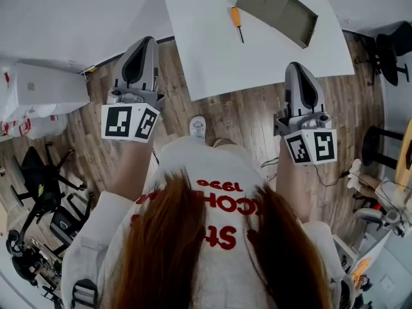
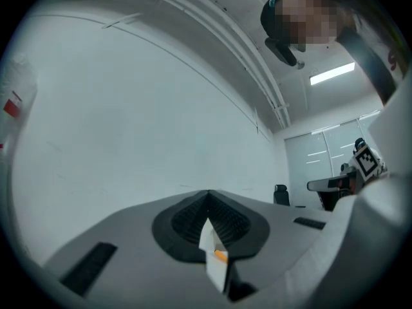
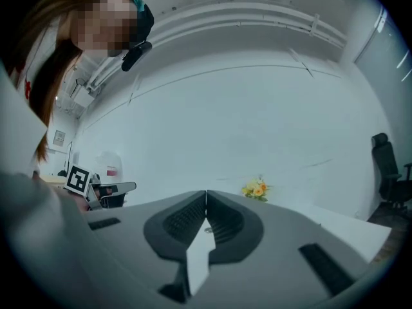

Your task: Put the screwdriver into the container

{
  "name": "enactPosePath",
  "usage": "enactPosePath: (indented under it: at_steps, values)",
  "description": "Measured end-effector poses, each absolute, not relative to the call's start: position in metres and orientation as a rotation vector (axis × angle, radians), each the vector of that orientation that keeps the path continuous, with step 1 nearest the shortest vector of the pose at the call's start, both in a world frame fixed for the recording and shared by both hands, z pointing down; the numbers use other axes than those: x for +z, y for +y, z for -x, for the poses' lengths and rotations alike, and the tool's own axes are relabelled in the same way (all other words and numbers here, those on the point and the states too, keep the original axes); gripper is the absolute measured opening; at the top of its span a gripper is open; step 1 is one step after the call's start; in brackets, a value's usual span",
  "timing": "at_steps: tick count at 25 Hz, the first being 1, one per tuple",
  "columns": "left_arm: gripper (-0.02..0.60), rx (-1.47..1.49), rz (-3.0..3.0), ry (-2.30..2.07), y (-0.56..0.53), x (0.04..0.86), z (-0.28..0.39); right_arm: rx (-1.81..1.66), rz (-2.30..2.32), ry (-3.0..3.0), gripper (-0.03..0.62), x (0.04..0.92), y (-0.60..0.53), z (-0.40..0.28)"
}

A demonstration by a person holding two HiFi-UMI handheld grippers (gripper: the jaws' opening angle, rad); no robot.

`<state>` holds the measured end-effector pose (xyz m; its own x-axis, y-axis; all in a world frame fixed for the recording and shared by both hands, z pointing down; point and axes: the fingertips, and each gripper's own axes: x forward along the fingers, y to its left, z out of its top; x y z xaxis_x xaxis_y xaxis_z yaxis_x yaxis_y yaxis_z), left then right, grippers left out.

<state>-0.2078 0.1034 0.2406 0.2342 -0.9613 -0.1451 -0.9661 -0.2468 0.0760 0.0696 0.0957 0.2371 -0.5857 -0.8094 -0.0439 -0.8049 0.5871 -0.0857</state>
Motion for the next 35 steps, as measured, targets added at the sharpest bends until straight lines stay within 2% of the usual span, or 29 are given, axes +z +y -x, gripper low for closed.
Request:
enactPosePath:
  at_steps: [13, 26, 35]
  values:
    - [0.008, 0.252, 2.352, 2.008, 0.067, 0.241, 0.208, -0.115, 1.283, 2.758, 0.006, 0.24, 0.03, -0.069]
    - [0.008, 0.23, 2.09, 2.217, -0.037, 0.242, 0.188, -0.192, 0.896, 2.898, 0.006, 0.251, -0.132, -0.06]
    - [0.008, 0.203, 2.043, 2.28, -0.055, 0.243, 0.17, -0.218, 0.761, 2.941, 0.006, 0.265, -0.162, -0.055]
